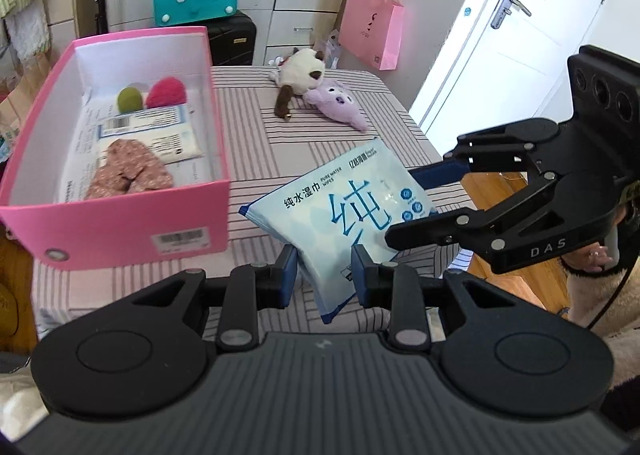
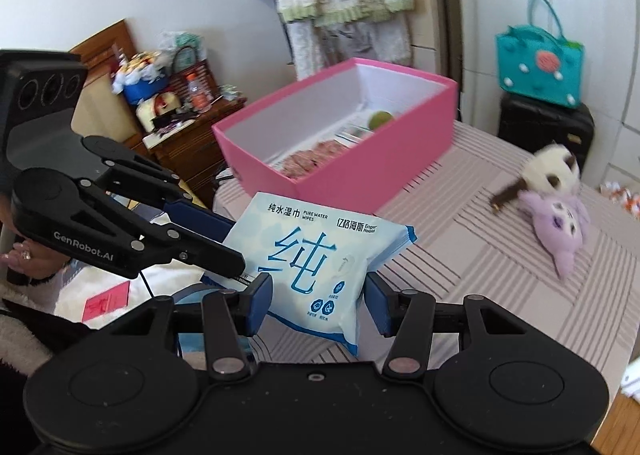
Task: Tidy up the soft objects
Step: 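Lift the blue wipes pack with the left gripper and carry it over the pink box, then lower the blue wipes pack into the pink box and open the left gripper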
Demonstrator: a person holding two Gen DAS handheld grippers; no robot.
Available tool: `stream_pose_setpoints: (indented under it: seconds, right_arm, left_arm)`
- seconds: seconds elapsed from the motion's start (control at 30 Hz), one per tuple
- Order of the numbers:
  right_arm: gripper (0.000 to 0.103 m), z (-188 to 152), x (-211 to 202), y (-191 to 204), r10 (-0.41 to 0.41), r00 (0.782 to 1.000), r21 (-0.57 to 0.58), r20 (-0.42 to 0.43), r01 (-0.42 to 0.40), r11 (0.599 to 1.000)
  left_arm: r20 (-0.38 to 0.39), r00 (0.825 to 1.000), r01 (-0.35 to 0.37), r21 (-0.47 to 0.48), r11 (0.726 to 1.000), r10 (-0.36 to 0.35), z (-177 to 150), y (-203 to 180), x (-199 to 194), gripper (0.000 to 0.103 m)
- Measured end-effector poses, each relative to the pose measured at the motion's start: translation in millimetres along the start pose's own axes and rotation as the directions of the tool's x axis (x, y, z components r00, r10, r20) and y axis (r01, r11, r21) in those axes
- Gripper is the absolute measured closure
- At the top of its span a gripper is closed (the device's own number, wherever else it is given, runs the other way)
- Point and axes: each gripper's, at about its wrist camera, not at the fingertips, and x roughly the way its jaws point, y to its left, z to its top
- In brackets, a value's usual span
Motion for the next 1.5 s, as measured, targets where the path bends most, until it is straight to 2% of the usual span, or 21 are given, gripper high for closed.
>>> stream_pose_setpoints:
  seconds: [0.17, 0.37, 0.57, 0.7, 0.77, 0.9, 0.93, 0.97, 1.13, 1.27, 1.37, 1.5]
  right_arm:
    - [0.046, 15.3, 3.6, 21.3, 0.022, 1.0, -0.07, -0.014, -0.023, 0.997]
    - [0.045, 34.6, 7.9, 43.0, 0.04, 0.999, -0.125, -0.012, -0.041, 0.991]
    - [0.045, 58.0, 11.5, 59.0, 0.045, 0.999, -0.187, 0.002, -0.044, 0.981]
    - [0.045, 77.5, 21.7, 59.3, 0.055, 0.998, -0.213, 0.013, -0.051, 0.976]
    - [0.049, 85.9, 28.8, 58.2, 0.063, 0.998, -0.221, 0.019, -0.058, 0.974]
    - [0.069, 104.2, 46.6, 53.0, 0.073, 0.996, -0.243, 0.041, -0.061, 0.968]
    - [0.075, 109.6, 51.7, 49.5, 0.084, 0.996, -0.232, 0.043, -0.072, 0.97]
    - [0.076, 114.2, 56.5, 46.1, 0.095, 0.995, -0.219, 0.04, -0.084, 0.972]
    - [0.077, 136.4, 90.8, 31.2, 0.104, 0.995, -0.184, 0.009, -0.101, 0.978]
    - [0.077, 147.8, 124.2, 23.3, 0.07, 0.997, -0.169, -0.04, -0.075, 0.983]
    - [0.077, 150.8, 143.4, 14.3, 0.073, 0.994, -0.126, -0.08, -0.082, 0.989]
    - [0.077, 147.4, 158.4, 11.6, 0.086, 0.988, -0.096, -0.127, -0.099, 0.99]
  left_arm:
    - [0.004, 1.0, -0.028, -0.021, 0.999, 0.029, -3.5, 10.6, -22.4, 0.075]
    - [0.052, 0.995, -0.09, 0.001, 0.996, 0.089, -0.4, 17.2, -49.8, 0.075]
    - [0.107, 0.986, -0.131, -0.01, 0.991, 0.131, 10.4, 34.2, -64.7, 0.075]
    - [0.154, 0.973, -0.166, -0.041, 0.985, 0.17, 22.9, 56.0, -66.9, 0.075]
    - [0.171, 0.967, -0.178, -0.062, 0.982, 0.186, 30.4, 68.5, -65.7, 0.075]
    - [0.191, 0.955, -0.207, -0.118, 0.971, 0.227, 46.8, 98.8, -57.8, 0.075]
    - [0.187, 0.954, -0.212, -0.131, 0.968, 0.234, 50.6, 106.7, -53.4, 0.075]
    - [0.179, 0.955, -0.214, -0.14, 0.967, 0.237, 54.2, 114.4, -48.7, 0.075]
    - [0.119, 0.962, -0.223, -0.187, 0.957, 0.247, 64.7, 144.2, -20.3, 0.075]
    - [0.033, 0.963, -0.259, -0.143, 0.955, 0.266, 69.4, 155.6, 4.1, 0.075]
    - [-0.039, 0.953, -0.304, -0.073, 0.95, 0.302, 74.5, 156.0, 21.4, 0.075]
    - [-0.09, 0.947, -0.313, -0.035, 0.949, 0.308, 77.9, 159.0, 31.6, 0.075]
